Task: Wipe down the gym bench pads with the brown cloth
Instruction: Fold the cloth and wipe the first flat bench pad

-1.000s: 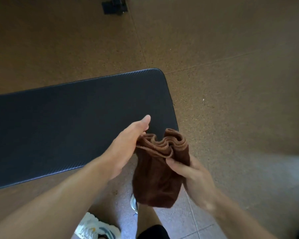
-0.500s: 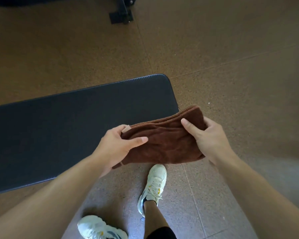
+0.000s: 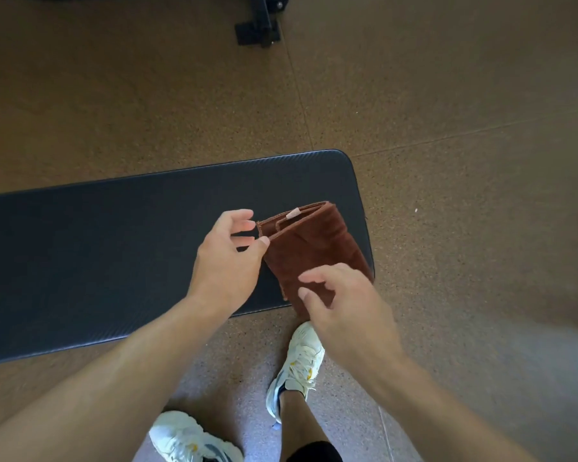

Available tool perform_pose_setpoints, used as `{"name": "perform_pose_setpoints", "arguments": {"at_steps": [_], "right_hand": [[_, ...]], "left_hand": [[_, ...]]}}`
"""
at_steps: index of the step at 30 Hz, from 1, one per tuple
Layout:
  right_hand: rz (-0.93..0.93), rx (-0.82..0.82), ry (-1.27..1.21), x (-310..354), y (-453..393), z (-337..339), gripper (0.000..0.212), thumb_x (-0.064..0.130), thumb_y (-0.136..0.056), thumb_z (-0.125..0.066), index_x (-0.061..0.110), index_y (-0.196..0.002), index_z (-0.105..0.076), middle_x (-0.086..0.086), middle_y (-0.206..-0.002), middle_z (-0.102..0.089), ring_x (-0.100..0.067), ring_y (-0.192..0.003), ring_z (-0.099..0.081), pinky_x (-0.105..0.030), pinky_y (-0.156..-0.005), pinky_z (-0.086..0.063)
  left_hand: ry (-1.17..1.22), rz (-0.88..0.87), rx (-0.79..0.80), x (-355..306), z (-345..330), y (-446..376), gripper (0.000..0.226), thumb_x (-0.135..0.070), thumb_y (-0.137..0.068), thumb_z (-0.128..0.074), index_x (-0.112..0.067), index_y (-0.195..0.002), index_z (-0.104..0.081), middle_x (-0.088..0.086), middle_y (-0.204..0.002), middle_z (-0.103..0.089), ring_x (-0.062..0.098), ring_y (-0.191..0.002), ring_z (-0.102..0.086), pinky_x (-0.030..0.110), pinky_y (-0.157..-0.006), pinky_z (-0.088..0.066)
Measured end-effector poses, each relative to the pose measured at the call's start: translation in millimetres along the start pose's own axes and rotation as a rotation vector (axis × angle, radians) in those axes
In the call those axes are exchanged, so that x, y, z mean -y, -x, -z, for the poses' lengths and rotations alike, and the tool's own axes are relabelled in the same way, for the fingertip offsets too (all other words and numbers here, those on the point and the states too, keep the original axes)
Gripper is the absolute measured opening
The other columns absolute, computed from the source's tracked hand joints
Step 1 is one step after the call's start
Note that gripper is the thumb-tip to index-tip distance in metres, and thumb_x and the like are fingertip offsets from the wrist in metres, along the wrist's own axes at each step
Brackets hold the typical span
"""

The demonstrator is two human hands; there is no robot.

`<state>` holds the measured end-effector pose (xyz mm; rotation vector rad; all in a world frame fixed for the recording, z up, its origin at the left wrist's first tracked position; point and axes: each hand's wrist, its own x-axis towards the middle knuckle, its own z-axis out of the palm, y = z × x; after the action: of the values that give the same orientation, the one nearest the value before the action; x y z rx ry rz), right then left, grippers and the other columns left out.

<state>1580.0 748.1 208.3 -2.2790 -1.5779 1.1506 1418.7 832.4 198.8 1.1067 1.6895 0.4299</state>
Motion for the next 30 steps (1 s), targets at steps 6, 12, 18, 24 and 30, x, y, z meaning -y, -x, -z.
{"name": "perform_pose_setpoints", "arguments": {"at_steps": [6,12,18,24,30], "right_hand": [[0.03,-0.147,0.268,-12.3,-60.2,-68.0,0.085,0.077,-0.098,-0.031,0.035,-0.167,-0.007,-0.005,-0.177,-0.002,-0.03,-0.162,0.013,-0.053,-0.129,0.013],[0.256,-0.228,0.481,-15.0,-162.7,-46.7,0.082,0.079,-0.096,-0.031,0.039,-0.166,-0.015,-0.006,-0.176,-0.009,-0.04,-0.162,0.005,-0.065,-0.127,0.006],[0.325,-0.254,0.418,-53.6,-80.1,-71.0,0.066,0.055,-0.1,-0.053,0.037,-0.161,-0.037,0.0,-0.173,-0.027,-0.034,-0.162,-0.012,-0.062,-0.128,-0.011],[0.564,-0.096,0.578,-95.7,-72.7,-52.9,0.067,0.066,-0.1,-0.047,0.042,-0.162,-0.033,0.004,-0.172,-0.029,-0.031,-0.162,-0.012,-0.065,-0.127,-0.013],[0.374,-0.24,0.46,-45.7,-182.8,-23.5,0.068,0.067,-0.101,-0.038,0.042,-0.163,-0.028,0.003,-0.175,-0.019,-0.035,-0.163,-0.004,-0.068,-0.126,-0.004]], "left_hand": [[-0.132,-0.038,0.051,21.6,-13.6,-4.5,0.037,-0.015,-0.097,-0.066,-0.034,-0.128,-0.058,-0.02,-0.119,-0.062,-0.002,-0.111,-0.059,0.028,-0.099,-0.052],[-0.337,-0.058,-0.008,8.3,-20.3,-34.8,0.026,-0.025,-0.094,-0.069,-0.035,-0.114,-0.059,-0.015,-0.099,-0.064,0.005,-0.094,-0.063,0.035,-0.084,-0.056],[-0.639,0.258,0.279,-13.2,-3.9,-95.6,0.073,-0.038,-0.066,-0.095,-0.025,-0.115,-0.044,0.0,-0.103,-0.059,0.019,-0.091,-0.06,0.039,-0.075,-0.052],[-0.979,0.163,0.322,-15.8,-18.6,-99.5,0.088,-0.035,-0.054,-0.101,-0.02,-0.108,-0.034,0.005,-0.102,-0.054,0.03,-0.094,-0.061,0.047,-0.081,-0.057],[-0.992,0.133,0.298,-11.5,-17.4,-103.5,0.086,-0.037,-0.049,-0.103,-0.019,-0.103,-0.037,0.001,-0.09,-0.057,0.028,-0.088,-0.061,0.044,-0.073,-0.054]]}}
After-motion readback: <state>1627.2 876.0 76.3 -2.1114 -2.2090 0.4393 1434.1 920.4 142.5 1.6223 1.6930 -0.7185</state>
